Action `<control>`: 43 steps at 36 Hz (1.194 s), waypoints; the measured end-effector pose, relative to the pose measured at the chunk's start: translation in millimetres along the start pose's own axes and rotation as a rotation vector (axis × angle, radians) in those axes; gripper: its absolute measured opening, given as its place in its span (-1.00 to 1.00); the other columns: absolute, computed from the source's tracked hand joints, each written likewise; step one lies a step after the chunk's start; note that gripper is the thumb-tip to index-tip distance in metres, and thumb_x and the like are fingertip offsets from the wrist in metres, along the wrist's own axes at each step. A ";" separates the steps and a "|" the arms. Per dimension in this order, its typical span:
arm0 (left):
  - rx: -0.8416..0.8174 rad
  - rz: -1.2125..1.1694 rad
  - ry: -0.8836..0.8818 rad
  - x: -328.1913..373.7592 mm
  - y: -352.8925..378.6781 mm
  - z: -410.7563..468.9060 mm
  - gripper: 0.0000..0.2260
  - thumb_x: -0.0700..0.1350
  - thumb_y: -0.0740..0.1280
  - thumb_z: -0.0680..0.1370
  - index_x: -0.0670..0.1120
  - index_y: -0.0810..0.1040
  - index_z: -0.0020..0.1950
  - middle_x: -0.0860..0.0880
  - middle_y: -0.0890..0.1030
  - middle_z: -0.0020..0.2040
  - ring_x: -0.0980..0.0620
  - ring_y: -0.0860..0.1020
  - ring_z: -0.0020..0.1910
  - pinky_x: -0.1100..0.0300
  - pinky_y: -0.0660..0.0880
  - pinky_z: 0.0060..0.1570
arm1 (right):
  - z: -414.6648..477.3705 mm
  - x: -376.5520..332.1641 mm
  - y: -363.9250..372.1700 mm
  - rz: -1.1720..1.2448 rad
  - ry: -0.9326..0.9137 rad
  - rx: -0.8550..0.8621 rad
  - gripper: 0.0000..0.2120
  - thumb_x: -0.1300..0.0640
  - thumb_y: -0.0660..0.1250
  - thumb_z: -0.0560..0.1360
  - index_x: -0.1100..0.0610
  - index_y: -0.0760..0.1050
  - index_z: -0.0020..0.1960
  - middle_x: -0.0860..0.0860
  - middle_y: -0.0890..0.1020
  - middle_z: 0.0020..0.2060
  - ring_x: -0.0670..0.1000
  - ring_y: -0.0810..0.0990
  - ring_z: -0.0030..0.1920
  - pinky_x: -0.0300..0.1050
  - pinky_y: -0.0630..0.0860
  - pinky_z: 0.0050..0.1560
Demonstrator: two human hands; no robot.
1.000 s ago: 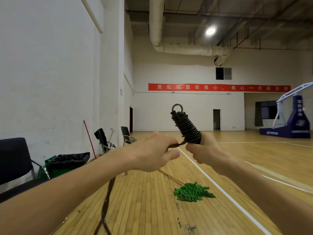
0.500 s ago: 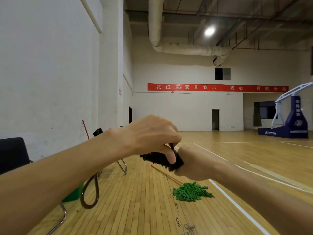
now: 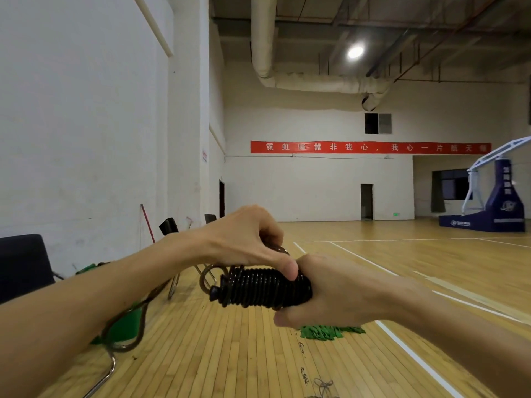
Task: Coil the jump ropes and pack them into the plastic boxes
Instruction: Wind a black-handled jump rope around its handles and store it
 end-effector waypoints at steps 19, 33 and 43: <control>0.222 -0.685 -0.360 -22.4 27.0 -8.9 -0.64 0.00 0.03 0.72 -0.12 0.40 -0.19 0.01 0.38 -0.53 0.12 0.26 -0.61 0.31 0.19 -0.61 | 3.8 30.0 -29.9 0.533 -0.051 0.365 -0.91 0.29 0.45 0.49 0.22 0.54 -0.08 -0.01 0.43 -0.41 -0.06 0.37 -0.42 -0.23 0.31 -0.44; 0.170 -0.128 -0.264 -11.5 41.4 -11.6 -0.62 0.14 0.02 0.70 0.00 0.40 -0.19 0.09 0.39 -0.45 0.19 0.32 -0.52 0.29 0.33 -0.42 | 10.9 47.9 -25.5 0.868 0.034 0.419 -0.80 0.31 0.40 0.51 0.18 0.38 -0.18 0.02 0.33 -0.43 -0.05 0.21 -0.47 -0.17 0.14 -0.48; -0.030 0.341 -0.251 14.1 46.8 -17.9 -0.75 0.14 0.03 0.70 0.11 0.30 -0.13 0.11 0.42 -0.27 0.16 0.39 -0.35 0.23 0.33 -0.28 | 12.4 70.6 -10.3 0.834 0.174 0.383 -0.79 0.33 0.42 0.49 0.19 0.39 -0.16 0.01 0.38 -0.43 -0.06 0.26 -0.46 -0.19 0.19 -0.46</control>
Point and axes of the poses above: each hand's wrist, its own z-axis towards the middle knuckle, its own y-axis out of the palm, x = y × z, the point moved 5 cm from there along z, towards the middle knuckle
